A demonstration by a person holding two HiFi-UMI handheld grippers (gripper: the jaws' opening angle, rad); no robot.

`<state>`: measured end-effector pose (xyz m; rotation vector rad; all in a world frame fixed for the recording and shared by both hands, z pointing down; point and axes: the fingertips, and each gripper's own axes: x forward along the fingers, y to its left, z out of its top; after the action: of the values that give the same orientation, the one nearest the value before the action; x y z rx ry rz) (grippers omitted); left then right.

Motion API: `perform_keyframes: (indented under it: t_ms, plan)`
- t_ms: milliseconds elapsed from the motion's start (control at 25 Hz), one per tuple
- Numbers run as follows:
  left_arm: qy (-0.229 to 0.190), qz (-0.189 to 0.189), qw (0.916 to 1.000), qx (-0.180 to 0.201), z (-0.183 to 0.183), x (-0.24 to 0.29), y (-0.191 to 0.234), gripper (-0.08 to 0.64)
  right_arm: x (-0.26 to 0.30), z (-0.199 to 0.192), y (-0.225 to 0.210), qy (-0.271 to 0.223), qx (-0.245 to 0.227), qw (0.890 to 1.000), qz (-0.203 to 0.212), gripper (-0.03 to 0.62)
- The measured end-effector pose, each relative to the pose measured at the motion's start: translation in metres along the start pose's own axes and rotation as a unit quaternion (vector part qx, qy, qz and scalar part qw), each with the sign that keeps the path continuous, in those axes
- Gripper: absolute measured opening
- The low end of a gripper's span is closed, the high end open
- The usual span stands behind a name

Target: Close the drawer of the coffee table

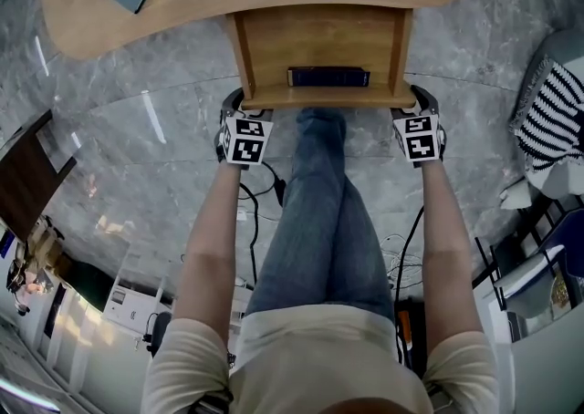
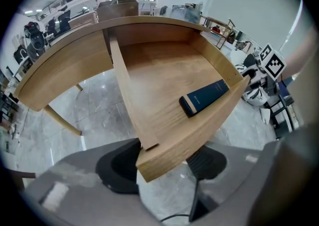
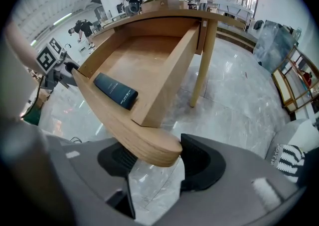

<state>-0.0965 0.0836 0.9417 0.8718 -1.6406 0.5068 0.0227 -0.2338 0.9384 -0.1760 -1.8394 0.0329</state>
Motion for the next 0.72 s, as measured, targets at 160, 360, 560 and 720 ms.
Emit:
perform_keyframes:
  t_ms: [160,360,560,720]
  plan:
    - [0.001,-0.003,1.0,-0.001,0.005,-0.014,-0.003,0.27,-0.013,0.002,-0.001,0.002,0.002,1.0,0.002,0.25]
    - [0.001,-0.004,1.0,-0.007,0.012,-0.032,-0.006,0.27,-0.034,0.012,0.0,0.004,0.006,1.0,0.004,0.25]
    - [-0.004,-0.001,0.9999,-0.011,0.024,-0.04,-0.008,0.27,-0.042,0.022,-0.009,0.006,0.001,1.0,0.002,0.25]
    - [-0.006,0.006,0.9999,-0.012,0.034,-0.038,-0.006,0.27,-0.04,0.03,-0.017,0.001,-0.003,1.0,-0.002,0.25]
